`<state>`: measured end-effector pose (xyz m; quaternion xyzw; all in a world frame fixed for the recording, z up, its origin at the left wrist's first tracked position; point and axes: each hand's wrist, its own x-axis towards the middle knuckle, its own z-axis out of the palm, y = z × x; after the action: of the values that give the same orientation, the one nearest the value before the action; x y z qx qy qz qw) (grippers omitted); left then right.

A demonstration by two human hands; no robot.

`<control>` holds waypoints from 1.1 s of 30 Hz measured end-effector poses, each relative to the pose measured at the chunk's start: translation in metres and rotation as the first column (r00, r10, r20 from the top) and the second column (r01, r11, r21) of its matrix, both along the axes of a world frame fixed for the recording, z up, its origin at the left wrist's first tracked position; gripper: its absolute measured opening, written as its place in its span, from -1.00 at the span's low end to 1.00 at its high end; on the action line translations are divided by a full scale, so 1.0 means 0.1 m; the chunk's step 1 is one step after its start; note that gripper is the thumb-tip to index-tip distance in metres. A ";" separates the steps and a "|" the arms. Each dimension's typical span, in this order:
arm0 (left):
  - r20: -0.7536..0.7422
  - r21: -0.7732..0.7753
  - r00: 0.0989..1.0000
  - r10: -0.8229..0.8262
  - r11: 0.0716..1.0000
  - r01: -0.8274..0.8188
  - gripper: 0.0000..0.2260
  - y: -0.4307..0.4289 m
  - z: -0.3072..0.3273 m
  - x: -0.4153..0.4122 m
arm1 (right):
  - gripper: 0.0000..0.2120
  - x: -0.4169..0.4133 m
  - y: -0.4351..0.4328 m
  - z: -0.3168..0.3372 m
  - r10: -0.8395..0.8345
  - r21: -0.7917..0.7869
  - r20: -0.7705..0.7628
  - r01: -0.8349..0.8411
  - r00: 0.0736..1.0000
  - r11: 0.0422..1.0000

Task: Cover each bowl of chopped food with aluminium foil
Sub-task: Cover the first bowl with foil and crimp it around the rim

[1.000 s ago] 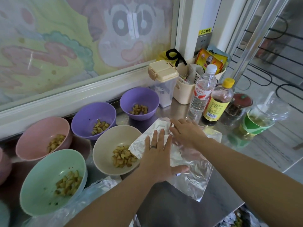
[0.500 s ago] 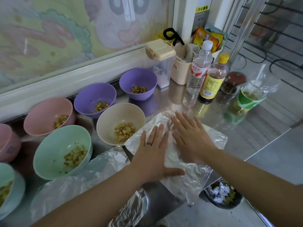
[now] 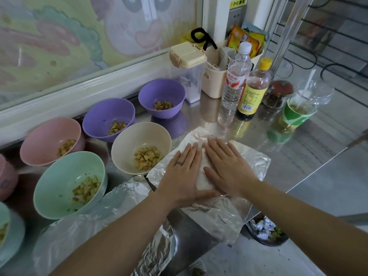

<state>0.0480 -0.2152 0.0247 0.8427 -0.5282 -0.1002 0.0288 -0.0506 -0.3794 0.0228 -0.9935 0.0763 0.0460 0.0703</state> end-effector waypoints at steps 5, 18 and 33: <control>-0.055 -0.025 0.998 -0.018 1.000 0.016 0.22 0.14 -0.05 -0.03 | -0.21 0.02 0.00 0.00 -0.052 0.003 0.001 0.052 0.999 0.999; -0.030 0.007 0.999 -0.040 0.999 0.040 0.31 0.16 -0.01 -0.05 | -0.39 0.48 -0.02 0.25 0.005 0.101 0.017 -0.007 1.000 0.995; -0.051 0.010 0.998 -0.021 1.000 0.021 0.31 0.14 0.01 -0.08 | -0.64 0.91 -0.11 0.28 -0.039 0.299 -0.256 0.117 0.966 0.947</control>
<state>0.0398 -0.2008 0.0260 0.8344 -0.5355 -0.1249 0.0368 0.0401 -0.3901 0.0511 -0.9526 0.1159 0.1779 0.2178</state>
